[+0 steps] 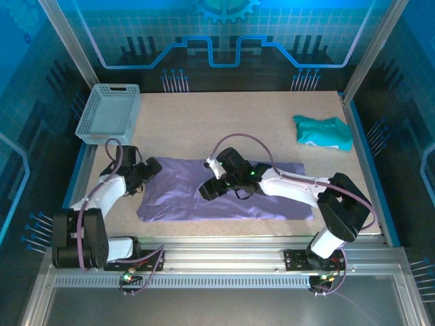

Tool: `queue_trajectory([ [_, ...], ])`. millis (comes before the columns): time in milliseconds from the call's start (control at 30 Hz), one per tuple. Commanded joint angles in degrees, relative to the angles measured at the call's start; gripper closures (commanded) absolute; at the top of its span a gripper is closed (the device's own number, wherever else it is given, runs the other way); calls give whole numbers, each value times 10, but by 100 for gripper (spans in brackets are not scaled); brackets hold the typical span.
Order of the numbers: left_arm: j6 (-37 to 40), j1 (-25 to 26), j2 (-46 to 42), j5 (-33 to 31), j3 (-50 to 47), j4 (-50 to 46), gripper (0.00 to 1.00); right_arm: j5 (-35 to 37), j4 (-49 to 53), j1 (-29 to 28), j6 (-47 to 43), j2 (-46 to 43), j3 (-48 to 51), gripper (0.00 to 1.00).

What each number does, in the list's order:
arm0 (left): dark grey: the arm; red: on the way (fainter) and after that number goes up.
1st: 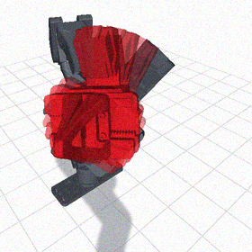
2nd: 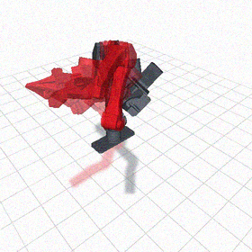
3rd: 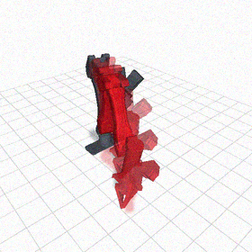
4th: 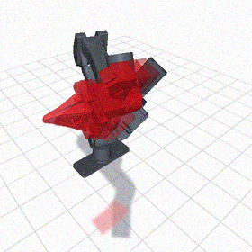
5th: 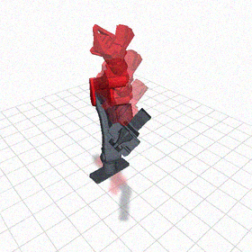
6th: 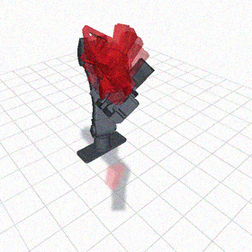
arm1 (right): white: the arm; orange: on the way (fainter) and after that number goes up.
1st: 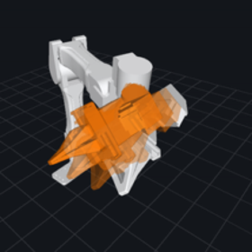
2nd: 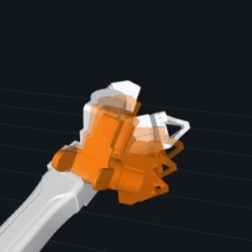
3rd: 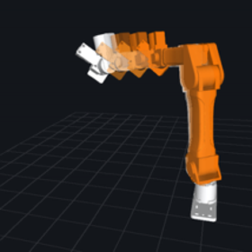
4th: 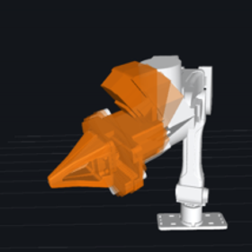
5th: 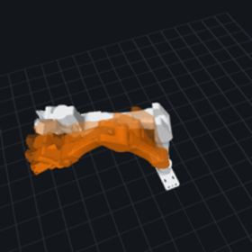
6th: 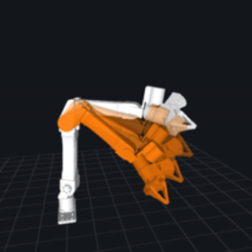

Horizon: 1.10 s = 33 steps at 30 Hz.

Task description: Fold the inside-out t-shirt

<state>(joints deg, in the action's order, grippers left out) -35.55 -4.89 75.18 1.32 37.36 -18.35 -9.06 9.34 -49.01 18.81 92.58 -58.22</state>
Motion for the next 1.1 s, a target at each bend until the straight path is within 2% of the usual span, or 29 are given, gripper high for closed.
queue_trajectory([
  [0,32,1,49,24,19,-11,1,-18,-1,19,-19,-27,23,27],
  [167,43,22,105,83,19,10,1,-33,-19,38,-12,-41,50,27],
  [367,35,72,105,173,-20,81,6,-40,-32,41,0,-32,58,26],
  [867,64,125,86,193,-30,87,37,-45,-35,41,13,-4,50,26],
  [1067,75,129,84,190,-37,93,56,-46,-33,40,16,10,42,27],
])
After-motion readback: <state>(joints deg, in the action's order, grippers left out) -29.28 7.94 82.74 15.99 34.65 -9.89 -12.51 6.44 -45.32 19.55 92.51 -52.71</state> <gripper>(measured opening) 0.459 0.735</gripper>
